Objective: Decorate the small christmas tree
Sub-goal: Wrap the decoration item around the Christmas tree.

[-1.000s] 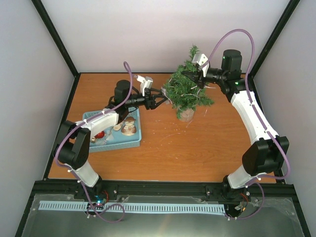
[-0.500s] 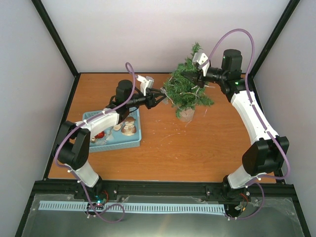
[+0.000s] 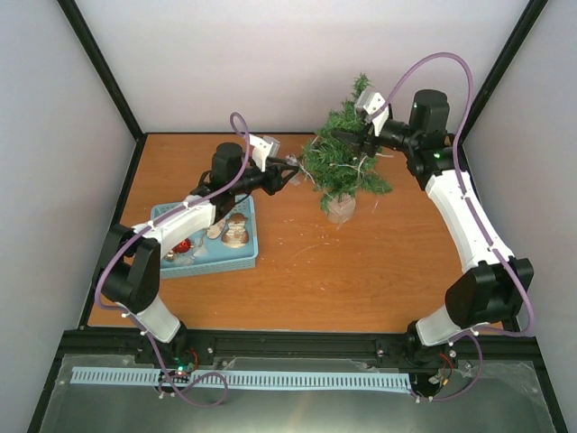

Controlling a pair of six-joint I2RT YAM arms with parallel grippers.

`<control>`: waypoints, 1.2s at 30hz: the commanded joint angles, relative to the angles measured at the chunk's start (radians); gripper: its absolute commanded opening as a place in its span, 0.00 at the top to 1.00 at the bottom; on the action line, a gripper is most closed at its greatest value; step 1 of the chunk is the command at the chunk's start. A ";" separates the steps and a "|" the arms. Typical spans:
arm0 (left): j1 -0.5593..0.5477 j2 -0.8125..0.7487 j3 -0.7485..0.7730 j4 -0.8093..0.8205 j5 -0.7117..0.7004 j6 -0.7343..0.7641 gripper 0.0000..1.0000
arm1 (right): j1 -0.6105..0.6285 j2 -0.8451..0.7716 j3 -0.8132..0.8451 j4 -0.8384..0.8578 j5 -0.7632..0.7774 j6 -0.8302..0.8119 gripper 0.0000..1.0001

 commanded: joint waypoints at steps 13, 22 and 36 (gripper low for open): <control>-0.004 -0.047 0.044 -0.105 -0.194 0.059 0.82 | -0.006 -0.148 -0.125 0.113 0.147 0.032 0.01; -0.002 -0.044 0.010 -0.016 -0.249 0.198 0.80 | -0.006 -0.259 -0.221 0.135 0.218 0.041 0.00; 0.044 0.168 0.229 -0.025 -0.311 0.298 0.78 | -0.006 -0.431 -0.324 0.200 0.255 0.085 0.00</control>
